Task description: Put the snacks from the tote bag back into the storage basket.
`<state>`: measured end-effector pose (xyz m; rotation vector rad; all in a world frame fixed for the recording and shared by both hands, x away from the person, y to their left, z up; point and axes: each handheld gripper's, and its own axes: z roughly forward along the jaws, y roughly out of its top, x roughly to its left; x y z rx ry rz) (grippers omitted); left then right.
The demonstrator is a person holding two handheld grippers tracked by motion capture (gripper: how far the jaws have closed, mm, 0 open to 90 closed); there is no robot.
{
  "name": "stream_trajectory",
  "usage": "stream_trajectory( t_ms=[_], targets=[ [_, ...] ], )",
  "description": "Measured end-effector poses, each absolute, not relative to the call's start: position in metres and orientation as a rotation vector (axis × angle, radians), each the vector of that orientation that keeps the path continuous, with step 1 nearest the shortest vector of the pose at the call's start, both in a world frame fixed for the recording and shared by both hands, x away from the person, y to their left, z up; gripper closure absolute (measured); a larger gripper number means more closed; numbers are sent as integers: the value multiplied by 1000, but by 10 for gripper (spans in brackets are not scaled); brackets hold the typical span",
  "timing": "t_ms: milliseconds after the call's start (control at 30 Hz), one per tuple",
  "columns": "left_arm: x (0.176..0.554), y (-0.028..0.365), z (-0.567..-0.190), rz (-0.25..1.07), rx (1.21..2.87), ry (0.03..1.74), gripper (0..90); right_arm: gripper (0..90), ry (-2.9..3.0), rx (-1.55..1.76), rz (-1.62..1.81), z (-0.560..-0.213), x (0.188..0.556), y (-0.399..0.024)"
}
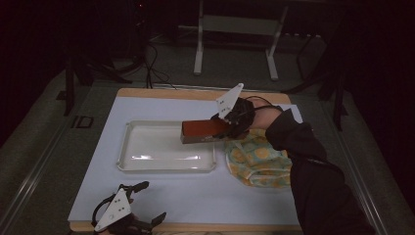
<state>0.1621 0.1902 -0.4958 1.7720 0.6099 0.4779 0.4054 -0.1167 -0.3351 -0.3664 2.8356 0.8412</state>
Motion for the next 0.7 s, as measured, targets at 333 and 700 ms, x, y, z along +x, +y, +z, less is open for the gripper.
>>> stream_trajectory(
  t_ms=[333, 700],
  targets=[
    [161, 194, -496, 485, 1749, 602, 0, 426, 2838, -439, 886, -341, 400, -87],
    [160, 194, -496, 479, 1754, 592, 0, 427, 2856, -445, 897, -369, 405, -62]
  ],
)
